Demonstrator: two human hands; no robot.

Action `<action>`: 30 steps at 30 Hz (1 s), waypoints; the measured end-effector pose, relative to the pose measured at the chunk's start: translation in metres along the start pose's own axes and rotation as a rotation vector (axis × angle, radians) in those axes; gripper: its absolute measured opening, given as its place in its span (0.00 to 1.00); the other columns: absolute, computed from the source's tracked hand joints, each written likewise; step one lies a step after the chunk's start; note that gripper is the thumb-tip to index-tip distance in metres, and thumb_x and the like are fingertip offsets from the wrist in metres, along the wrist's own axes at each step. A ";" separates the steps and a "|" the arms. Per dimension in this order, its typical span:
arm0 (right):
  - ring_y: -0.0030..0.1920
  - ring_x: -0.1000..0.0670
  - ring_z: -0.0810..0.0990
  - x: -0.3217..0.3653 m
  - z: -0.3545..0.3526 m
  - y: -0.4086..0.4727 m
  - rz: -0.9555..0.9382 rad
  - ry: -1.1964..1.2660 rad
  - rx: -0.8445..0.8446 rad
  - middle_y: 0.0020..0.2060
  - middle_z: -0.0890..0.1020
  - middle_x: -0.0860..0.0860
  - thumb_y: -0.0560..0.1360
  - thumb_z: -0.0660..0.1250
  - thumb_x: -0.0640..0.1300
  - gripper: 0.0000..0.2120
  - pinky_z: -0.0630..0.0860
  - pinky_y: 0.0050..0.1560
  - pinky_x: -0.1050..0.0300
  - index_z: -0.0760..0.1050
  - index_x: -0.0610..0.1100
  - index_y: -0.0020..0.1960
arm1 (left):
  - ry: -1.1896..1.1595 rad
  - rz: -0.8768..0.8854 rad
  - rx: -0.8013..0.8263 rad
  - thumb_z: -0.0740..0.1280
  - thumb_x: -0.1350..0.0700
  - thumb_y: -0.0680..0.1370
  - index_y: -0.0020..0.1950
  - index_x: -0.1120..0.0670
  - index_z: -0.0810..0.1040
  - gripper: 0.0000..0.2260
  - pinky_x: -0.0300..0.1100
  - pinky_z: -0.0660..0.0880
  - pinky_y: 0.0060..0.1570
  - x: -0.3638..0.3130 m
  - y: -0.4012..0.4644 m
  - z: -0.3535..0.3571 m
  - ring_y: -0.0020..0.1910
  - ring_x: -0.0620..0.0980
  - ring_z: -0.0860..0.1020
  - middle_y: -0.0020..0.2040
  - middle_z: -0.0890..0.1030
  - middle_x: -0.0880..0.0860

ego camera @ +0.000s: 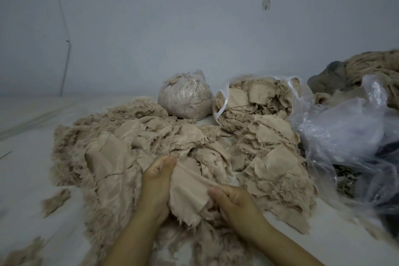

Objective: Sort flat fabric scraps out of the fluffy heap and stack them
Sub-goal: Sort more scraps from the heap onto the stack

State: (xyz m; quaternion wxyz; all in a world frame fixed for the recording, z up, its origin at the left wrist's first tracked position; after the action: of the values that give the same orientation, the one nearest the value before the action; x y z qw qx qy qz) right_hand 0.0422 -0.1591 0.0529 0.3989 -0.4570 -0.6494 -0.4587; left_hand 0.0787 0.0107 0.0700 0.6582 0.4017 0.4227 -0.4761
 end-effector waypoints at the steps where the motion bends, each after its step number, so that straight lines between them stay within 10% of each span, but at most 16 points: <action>1: 0.20 0.60 0.66 0.000 -0.003 -0.002 0.012 0.020 -0.024 0.17 0.70 0.57 0.77 0.62 0.51 0.20 0.63 0.26 0.70 0.74 0.48 0.27 | -0.044 -0.011 -0.055 0.64 0.56 0.78 0.38 0.53 0.79 0.10 0.39 0.74 0.31 -0.002 0.002 -0.006 0.29 0.44 0.76 0.29 0.80 0.47; 8: 0.42 0.57 0.83 0.006 0.002 -0.003 0.060 0.096 0.070 0.44 0.85 0.54 0.65 0.72 0.55 0.16 0.76 0.42 0.67 0.81 0.52 0.51 | 0.049 -0.003 0.051 0.64 0.53 0.78 0.44 0.51 0.80 0.07 0.36 0.75 0.28 -0.016 0.002 0.010 0.32 0.45 0.82 0.35 0.84 0.51; 11: 0.27 0.58 0.78 0.012 0.028 -0.007 0.162 0.423 0.211 0.41 0.85 0.51 0.71 0.72 0.36 0.18 0.73 0.28 0.68 0.74 0.46 0.58 | 0.047 0.022 0.126 0.64 0.52 0.78 0.44 0.52 0.81 0.08 0.37 0.76 0.30 -0.022 0.000 0.030 0.33 0.45 0.82 0.35 0.84 0.51; 18: 0.24 0.55 0.79 -0.006 0.039 -0.028 0.279 0.254 0.273 0.26 0.81 0.48 0.76 0.68 0.36 0.03 0.76 0.28 0.64 0.79 0.38 0.43 | -0.195 -0.044 -0.007 0.63 0.57 0.79 0.47 0.58 0.79 0.07 0.46 0.79 0.42 -0.036 0.022 0.029 0.39 0.51 0.81 0.38 0.83 0.54; 24: 0.30 0.51 0.80 0.000 0.004 -0.001 0.385 0.566 0.005 0.40 0.85 0.47 0.66 0.67 0.62 0.27 0.74 0.29 0.60 0.80 0.41 0.53 | 0.172 0.013 0.251 0.64 0.53 0.78 0.46 0.56 0.79 0.08 0.38 0.75 0.30 -0.027 0.007 0.053 0.31 0.46 0.80 0.34 0.83 0.52; 28: 0.49 0.43 0.84 0.005 0.002 0.011 0.366 0.885 -0.074 0.49 0.84 0.38 0.71 0.70 0.44 0.18 0.79 0.51 0.50 0.79 0.34 0.55 | 0.188 0.058 0.294 0.65 0.55 0.78 0.44 0.58 0.81 0.08 0.43 0.78 0.38 -0.014 -0.005 0.065 0.37 0.49 0.81 0.39 0.84 0.56; 30: 0.44 0.43 0.83 -0.002 -0.020 0.013 0.316 0.834 -0.296 0.48 0.83 0.37 0.74 0.69 0.37 0.11 0.80 0.44 0.49 0.75 0.33 0.54 | 0.211 0.114 0.236 0.66 0.56 0.77 0.42 0.57 0.80 0.07 0.39 0.74 0.29 -0.013 -0.004 0.061 0.29 0.47 0.77 0.33 0.81 0.54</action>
State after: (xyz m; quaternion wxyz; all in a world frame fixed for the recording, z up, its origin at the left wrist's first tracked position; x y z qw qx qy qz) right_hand 0.0568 -0.1764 0.0589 0.6214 -0.3789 -0.2837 -0.6244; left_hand 0.0828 -0.0435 0.1017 0.5843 0.5474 0.4072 -0.4395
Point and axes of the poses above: each hand's wrist, its own y-axis towards the middle knuckle, its own z-axis out of the palm, x = y × z, the point moved 7 cm from there along y, towards the middle knuckle
